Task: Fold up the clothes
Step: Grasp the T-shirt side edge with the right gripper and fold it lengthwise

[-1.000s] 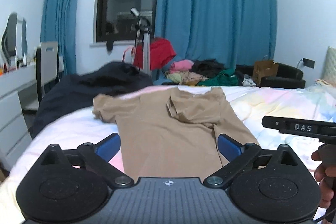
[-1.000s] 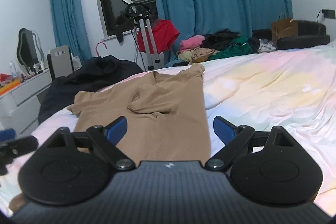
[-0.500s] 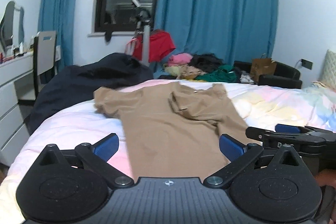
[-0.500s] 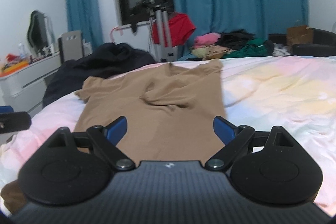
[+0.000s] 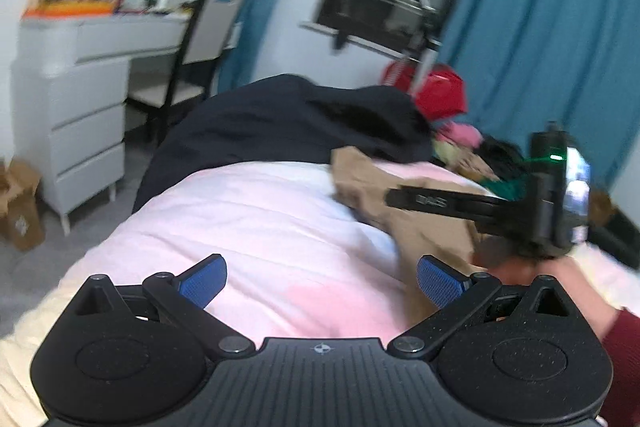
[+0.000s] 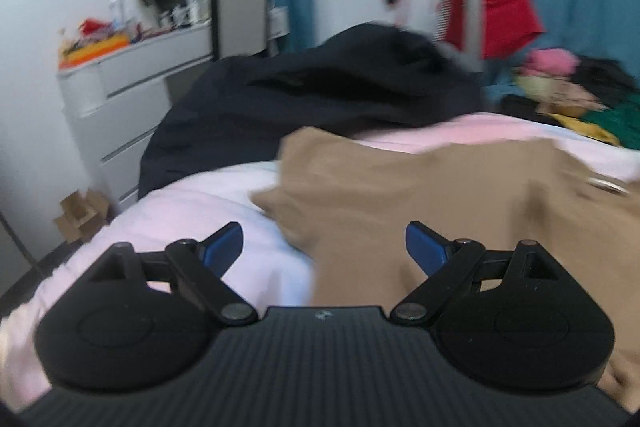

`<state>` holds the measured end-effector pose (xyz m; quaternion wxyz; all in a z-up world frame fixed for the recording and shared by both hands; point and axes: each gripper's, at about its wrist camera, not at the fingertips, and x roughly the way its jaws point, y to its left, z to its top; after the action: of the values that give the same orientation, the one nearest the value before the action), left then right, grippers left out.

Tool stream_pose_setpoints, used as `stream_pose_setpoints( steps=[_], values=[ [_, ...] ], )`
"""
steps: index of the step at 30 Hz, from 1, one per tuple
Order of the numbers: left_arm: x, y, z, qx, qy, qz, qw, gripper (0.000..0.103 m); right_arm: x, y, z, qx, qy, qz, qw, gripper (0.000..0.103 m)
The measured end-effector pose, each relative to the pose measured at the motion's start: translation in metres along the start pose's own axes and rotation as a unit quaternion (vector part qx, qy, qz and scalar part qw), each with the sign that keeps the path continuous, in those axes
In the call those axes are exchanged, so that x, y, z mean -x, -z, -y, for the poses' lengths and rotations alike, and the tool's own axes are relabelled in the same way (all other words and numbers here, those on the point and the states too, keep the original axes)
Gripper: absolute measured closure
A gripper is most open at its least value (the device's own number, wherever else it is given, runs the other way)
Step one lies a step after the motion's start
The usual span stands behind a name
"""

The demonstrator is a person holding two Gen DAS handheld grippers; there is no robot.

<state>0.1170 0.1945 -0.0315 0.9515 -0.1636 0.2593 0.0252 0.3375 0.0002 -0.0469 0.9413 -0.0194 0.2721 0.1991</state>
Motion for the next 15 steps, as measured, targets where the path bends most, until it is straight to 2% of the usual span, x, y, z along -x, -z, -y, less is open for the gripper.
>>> stream_pose_setpoints(
  steps=[2, 3, 6, 8, 9, 11, 15],
  values=[
    [-0.014, -0.002, -0.013, 0.028, -0.014, -0.007, 0.9995, 0.002, -0.035, -0.007, -0.013, 0.02, -0.013, -0.012, 1.0, 0.02],
    [-0.022, -0.003, -0.017, 0.036, -0.012, -0.014, 0.9992, 0.002, -0.049, -0.009, -0.018, 0.03, -0.014, -0.021, 0.999, 0.028],
    [-0.034, -0.004, -0.025, 0.048, -0.008, -0.007, 0.9988, 0.002, -0.083, -0.006, -0.027, 0.05, -0.003, -0.05, 0.997, 0.032],
    [-0.041, -0.004, -0.026, 0.046, -0.012, -0.001, 0.9989, 0.002, -0.088, -0.005, -0.025, 0.046, 0.005, -0.052, 0.998, 0.058],
    [-0.045, -0.004, -0.026, 0.045, -0.014, 0.002, 0.9989, 0.002, -0.089, -0.006, -0.021, 0.036, 0.01, -0.051, 0.998, 0.089],
    [-0.049, -0.003, -0.025, 0.058, -0.008, 0.001, 0.9983, 0.002, -0.089, -0.009, -0.015, 0.017, 0.02, -0.049, 0.998, 0.091],
    [-0.046, 0.001, -0.019, 0.071, 0.022, 0.002, 0.9972, 0.002, -0.057, -0.025, 0.007, -0.012, 0.031, 0.003, 0.999, 0.095]
  ],
)
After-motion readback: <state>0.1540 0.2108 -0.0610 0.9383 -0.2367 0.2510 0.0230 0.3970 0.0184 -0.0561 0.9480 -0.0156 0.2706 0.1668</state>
